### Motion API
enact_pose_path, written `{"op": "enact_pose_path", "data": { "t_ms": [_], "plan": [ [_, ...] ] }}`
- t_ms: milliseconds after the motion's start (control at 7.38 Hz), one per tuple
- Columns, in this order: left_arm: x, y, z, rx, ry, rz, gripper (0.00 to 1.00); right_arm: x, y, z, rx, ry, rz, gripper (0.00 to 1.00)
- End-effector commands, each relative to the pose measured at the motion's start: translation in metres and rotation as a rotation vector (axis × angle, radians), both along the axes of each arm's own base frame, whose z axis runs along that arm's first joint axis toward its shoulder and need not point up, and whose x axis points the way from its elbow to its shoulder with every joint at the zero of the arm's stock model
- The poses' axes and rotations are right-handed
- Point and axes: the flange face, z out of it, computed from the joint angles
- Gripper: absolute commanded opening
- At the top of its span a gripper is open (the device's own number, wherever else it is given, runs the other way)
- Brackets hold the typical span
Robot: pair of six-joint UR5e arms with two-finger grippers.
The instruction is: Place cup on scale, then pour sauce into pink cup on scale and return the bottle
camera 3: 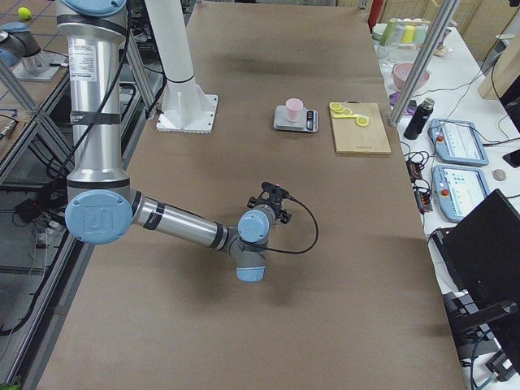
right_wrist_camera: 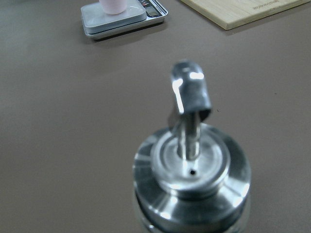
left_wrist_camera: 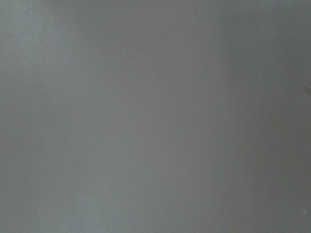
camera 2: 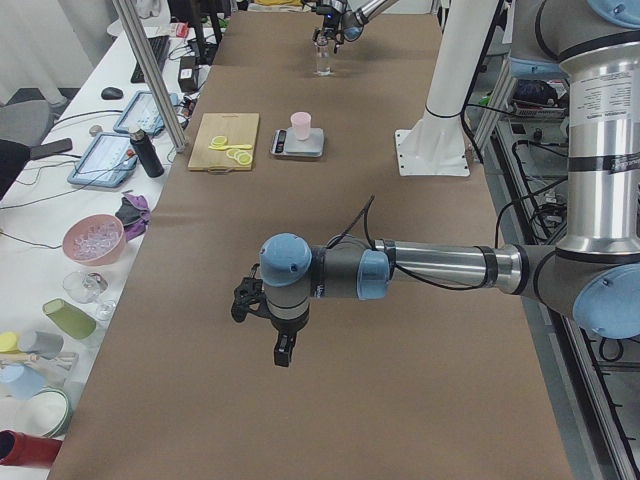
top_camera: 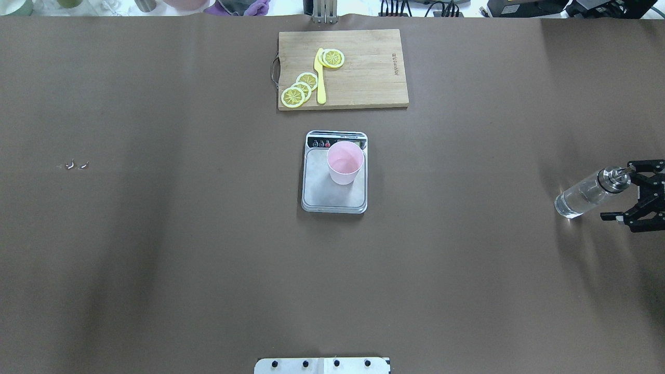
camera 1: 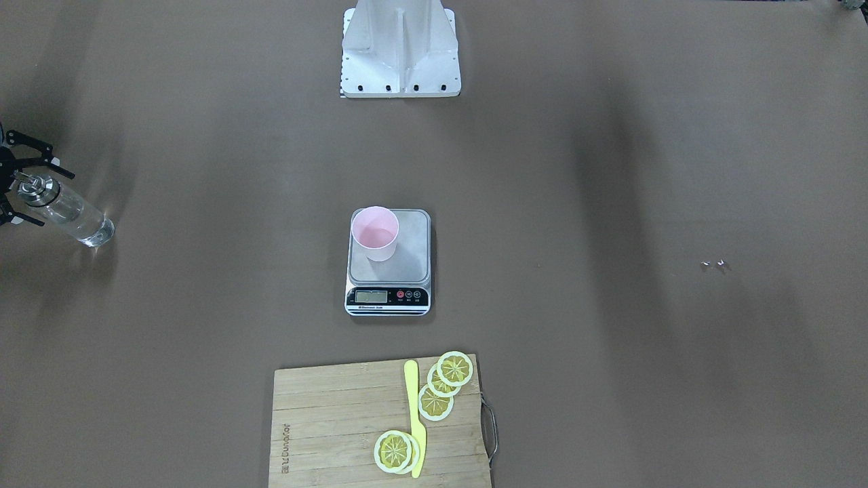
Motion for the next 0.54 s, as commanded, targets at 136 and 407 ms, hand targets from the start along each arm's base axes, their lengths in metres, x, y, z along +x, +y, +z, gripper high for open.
{"op": "enact_pose_path", "data": {
  "t_ms": [136, 407],
  "plan": [
    [0.000, 0.000, -0.001, 0.001, 0.001, 0.000, 0.99, 0.021, 0.020, 0.017, -0.024, 0.011, 0.022, 1.00],
    [0.000, 0.000, -0.001, 0.001, 0.002, 0.000, 0.99, 0.072, 0.017, 0.021, -0.107, 0.013, 0.029, 1.00]
  ]
}}
